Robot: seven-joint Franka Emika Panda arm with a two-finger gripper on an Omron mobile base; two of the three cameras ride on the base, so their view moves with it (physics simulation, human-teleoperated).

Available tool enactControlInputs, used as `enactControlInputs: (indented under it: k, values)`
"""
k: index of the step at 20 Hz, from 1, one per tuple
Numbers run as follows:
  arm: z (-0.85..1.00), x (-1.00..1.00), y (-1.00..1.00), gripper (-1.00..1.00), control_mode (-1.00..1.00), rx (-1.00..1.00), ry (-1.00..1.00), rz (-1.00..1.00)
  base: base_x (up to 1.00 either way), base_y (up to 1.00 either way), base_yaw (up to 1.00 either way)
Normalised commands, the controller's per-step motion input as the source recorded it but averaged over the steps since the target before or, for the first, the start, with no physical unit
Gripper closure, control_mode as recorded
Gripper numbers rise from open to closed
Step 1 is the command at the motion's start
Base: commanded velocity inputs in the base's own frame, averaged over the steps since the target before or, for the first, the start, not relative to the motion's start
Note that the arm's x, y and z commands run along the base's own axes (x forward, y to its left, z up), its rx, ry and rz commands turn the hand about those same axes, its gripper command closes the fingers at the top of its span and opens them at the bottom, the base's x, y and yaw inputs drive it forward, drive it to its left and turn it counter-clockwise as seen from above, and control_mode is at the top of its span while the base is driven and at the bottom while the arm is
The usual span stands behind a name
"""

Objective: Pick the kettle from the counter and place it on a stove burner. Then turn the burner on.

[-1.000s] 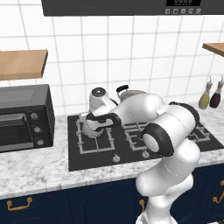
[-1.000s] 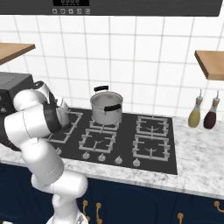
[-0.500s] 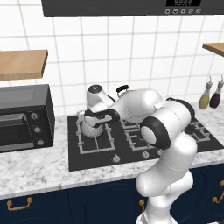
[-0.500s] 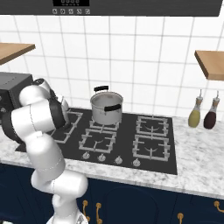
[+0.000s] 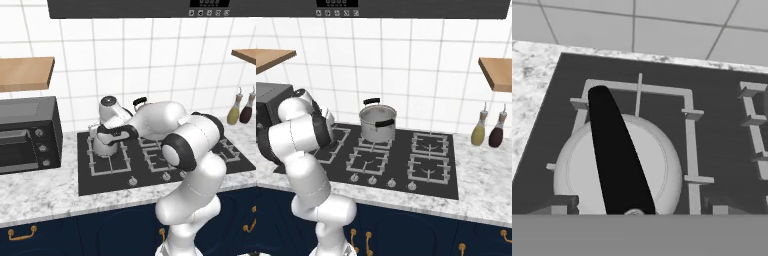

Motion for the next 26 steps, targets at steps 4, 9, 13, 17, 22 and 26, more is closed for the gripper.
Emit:
enactControlInputs:
  k: [4, 9, 13, 17, 22, 26]
  values:
    - [0.00, -0.23, -0.19, -1.00, -1.00, 0.00, -0.10, -0.02, 0.00, 0.00, 0.00]
    - [0.25, -0.41, -0.14, -1.00, -1.00, 0.00, -0.12, -0.03, 0.00, 0.00, 0.00]
    - [0.40, -0.50, -0.01, -1.00, -1.00, 0.00, -0.09, -0.01, 0.00, 0.00, 0.00]
    - [0.41, -0.60, 0.00, -1.00, -1.00, 0.04, 0.00, -0.01, 0.00, 0.00, 0.00]
    - [0.39, -0.57, -0.14, -1.00, -1.00, 0.11, 0.05, -0.08, 0.00, 0.00, 0.00]
    - [0.09, -0.59, -0.22, -1.00, -1.00, 0.06, 0.08, -0.06, 0.00, 0.00, 0.00]
